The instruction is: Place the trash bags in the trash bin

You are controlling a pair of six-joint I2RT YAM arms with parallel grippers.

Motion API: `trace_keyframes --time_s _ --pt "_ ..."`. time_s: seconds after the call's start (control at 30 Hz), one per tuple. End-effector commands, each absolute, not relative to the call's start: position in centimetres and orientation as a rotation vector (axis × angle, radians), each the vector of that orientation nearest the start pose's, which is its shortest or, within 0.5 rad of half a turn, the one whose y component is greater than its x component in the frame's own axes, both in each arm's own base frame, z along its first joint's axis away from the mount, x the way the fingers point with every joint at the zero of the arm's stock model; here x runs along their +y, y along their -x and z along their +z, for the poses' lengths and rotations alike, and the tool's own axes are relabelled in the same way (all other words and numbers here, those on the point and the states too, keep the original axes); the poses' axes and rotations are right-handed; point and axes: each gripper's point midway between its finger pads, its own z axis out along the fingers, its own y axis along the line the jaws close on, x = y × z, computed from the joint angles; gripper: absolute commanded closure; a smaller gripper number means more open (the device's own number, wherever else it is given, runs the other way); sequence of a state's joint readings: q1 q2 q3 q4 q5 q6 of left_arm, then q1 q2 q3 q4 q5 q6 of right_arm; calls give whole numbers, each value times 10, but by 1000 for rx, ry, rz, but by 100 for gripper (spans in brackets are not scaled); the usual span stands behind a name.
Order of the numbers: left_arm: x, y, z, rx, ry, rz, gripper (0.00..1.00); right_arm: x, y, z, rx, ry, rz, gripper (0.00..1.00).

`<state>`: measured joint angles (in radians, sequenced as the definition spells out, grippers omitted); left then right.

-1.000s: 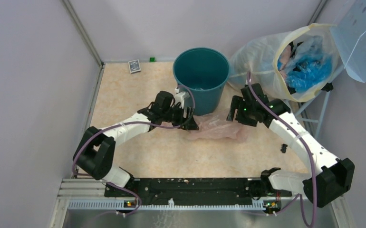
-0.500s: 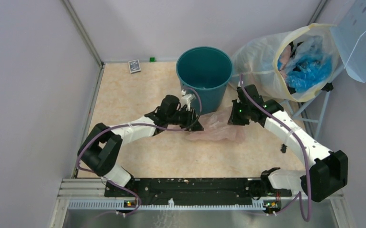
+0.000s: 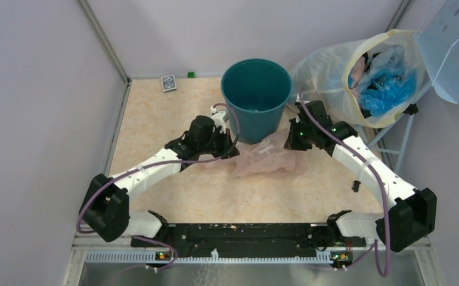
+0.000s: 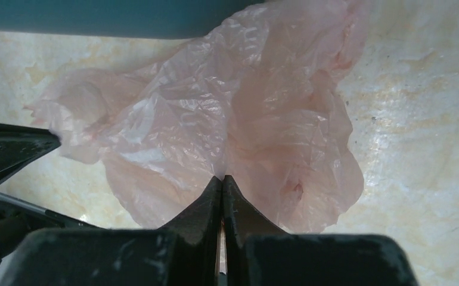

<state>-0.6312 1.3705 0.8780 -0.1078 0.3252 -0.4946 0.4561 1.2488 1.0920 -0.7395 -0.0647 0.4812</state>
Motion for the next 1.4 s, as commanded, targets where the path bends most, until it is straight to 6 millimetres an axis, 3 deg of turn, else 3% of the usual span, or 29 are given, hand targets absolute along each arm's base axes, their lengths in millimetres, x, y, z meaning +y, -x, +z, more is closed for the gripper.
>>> trace_keyframes --time_s 0.0,0.17,0.3,0.33,0.5,0.57,0.67,0.77,0.83,1.03,1.17,1.37 --pt "-269 -267 182 2275 -282 -955 100 159 -295 193 2420 4 418 100" --pt "-254 -260 225 2241 -178 -1136 100 181 -315 208 2332 47 530 100" --pt "-242 -260 234 2212 -158 -1086 100 184 -323 211 2344 23 520 100" --pt "-241 -260 231 2210 -171 -1075 95 183 -323 210 2351 25 513 99" --pt "-247 -265 209 2194 -239 -1080 46 181 -311 212 2340 80 530 87" --pt "-248 -276 201 2178 -233 -1054 35 179 -307 212 2333 82 529 85" --pt "-255 -292 193 2142 -252 -1045 27 176 -301 212 2336 81 531 75" --pt "-269 -301 187 2100 -310 -1062 23 175 -296 211 2343 77 536 46" --pt "-276 -305 181 2099 -350 -1067 24 172 -293 214 2338 88 528 39" --pt "-298 -293 164 2128 -467 -1156 28 162 -277 207 2347 96 506 35" --pt "-301 -288 148 2192 -473 -1155 28 161 -266 187 2402 81 515 32" --pt "-308 -278 127 2278 -453 -1217 39 170 -254 146 2520 83 564 34"
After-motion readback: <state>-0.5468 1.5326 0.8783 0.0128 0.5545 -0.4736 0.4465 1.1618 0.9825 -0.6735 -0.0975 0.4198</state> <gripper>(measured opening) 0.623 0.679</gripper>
